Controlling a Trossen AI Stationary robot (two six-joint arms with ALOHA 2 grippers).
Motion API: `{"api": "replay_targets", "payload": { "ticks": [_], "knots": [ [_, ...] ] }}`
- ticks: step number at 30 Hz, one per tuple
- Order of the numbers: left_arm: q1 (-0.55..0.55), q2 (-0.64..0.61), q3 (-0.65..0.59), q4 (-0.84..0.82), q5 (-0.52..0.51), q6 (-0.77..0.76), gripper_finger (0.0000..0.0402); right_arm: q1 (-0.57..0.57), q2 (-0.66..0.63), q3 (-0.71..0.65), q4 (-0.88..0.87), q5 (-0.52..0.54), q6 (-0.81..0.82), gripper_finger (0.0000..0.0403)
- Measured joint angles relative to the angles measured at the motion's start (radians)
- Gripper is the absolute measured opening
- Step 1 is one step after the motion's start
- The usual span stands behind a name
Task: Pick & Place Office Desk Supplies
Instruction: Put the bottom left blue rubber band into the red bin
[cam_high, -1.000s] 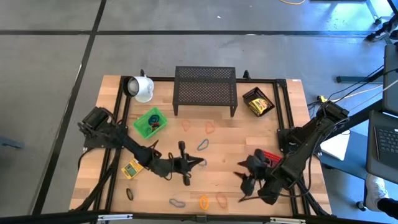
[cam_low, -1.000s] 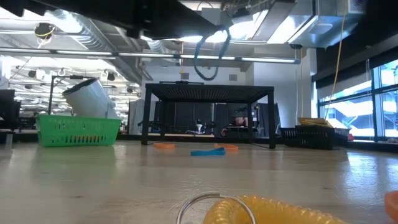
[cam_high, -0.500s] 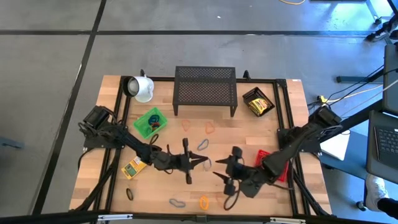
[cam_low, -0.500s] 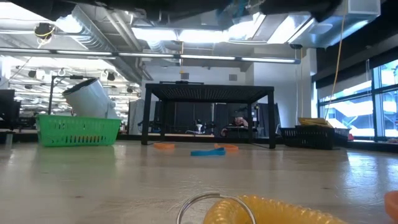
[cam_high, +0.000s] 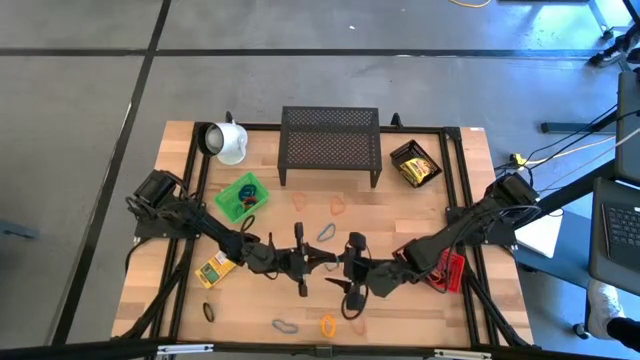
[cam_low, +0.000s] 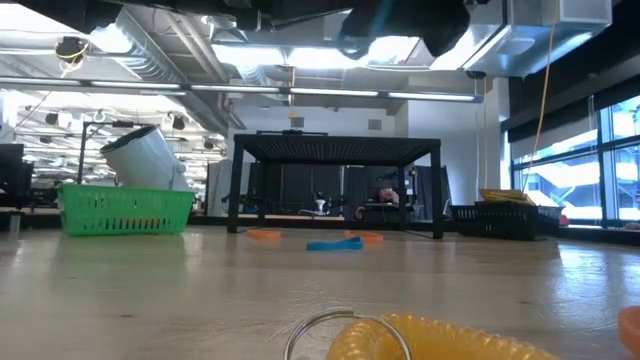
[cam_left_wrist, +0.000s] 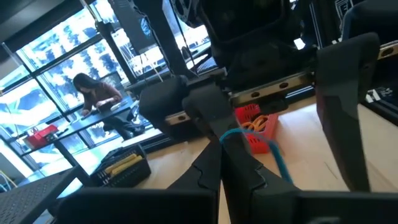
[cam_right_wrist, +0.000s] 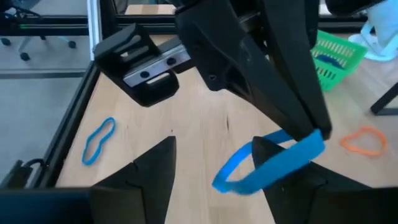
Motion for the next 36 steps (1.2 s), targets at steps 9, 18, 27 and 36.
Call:
{"api": "replay_targets", "payload": {
  "ticks": [9,18,27,36],
  "knots": [
    [0.000,0.000,0.000,0.000,-0.001,0.000,0.0003,-0.001,0.000,0.000,0.005,-0.017,0.035,0.0149],
    [0.000,0.000,0.000,0.000,0.003,-0.092,0.0003,-0.003,0.000,0.000,0.005,-0.013,0.064,0.0010],
    [0.000,0.000,0.000,0.000,0.124,-0.165,0.0037,-0.003,0.000,0.000,0.002,-0.017,0.083,0.0007],
    [0.000,0.000,0.000,-0.007,0.108,-0.289,0.0111,-0.001,-0.130,0.000,-0.338,-0.156,0.234,0.0004]
  ]
}}
